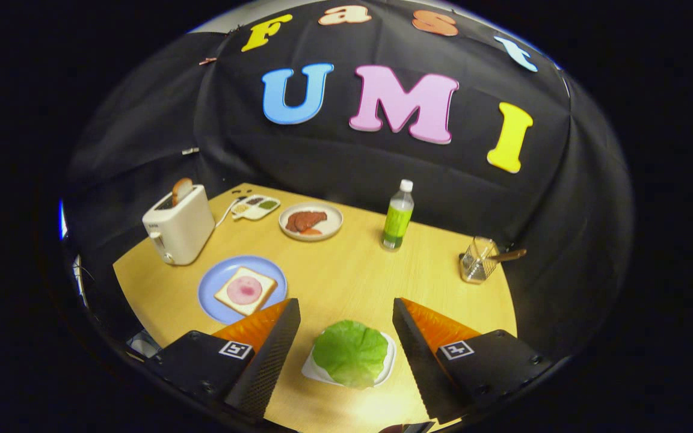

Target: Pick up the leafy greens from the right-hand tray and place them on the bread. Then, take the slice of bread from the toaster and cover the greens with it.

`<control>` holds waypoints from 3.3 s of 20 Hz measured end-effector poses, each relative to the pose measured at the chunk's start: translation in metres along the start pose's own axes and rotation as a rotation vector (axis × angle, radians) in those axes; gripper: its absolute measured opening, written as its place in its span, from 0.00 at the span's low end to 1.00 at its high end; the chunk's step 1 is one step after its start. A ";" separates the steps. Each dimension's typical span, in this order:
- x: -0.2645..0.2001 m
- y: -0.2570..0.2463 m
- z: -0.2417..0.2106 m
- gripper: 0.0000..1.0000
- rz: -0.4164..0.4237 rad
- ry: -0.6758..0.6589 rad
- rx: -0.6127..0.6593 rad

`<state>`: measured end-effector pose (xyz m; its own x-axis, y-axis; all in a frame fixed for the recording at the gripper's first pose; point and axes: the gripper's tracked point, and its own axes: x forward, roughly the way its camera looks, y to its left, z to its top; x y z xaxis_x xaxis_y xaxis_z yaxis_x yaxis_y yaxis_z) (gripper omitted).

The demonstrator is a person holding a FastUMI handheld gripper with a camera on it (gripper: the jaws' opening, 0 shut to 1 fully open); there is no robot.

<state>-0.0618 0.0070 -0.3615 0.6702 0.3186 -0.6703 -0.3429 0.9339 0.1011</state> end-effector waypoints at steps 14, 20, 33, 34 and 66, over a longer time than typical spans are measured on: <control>0.086 -0.005 -0.129 0.88 0.083 0.356 -0.021; 0.090 -0.004 -0.144 0.74 0.096 0.437 0.028; 0.073 -0.008 -0.108 0.07 0.077 0.395 0.135; 0.069 -0.006 -0.098 0.08 0.082 0.376 0.130; 0.119 0.207 0.042 0.74 0.278 0.262 -0.056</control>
<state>-0.0252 0.2446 -0.3893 0.3577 0.4995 -0.7890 -0.5283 0.8050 0.2700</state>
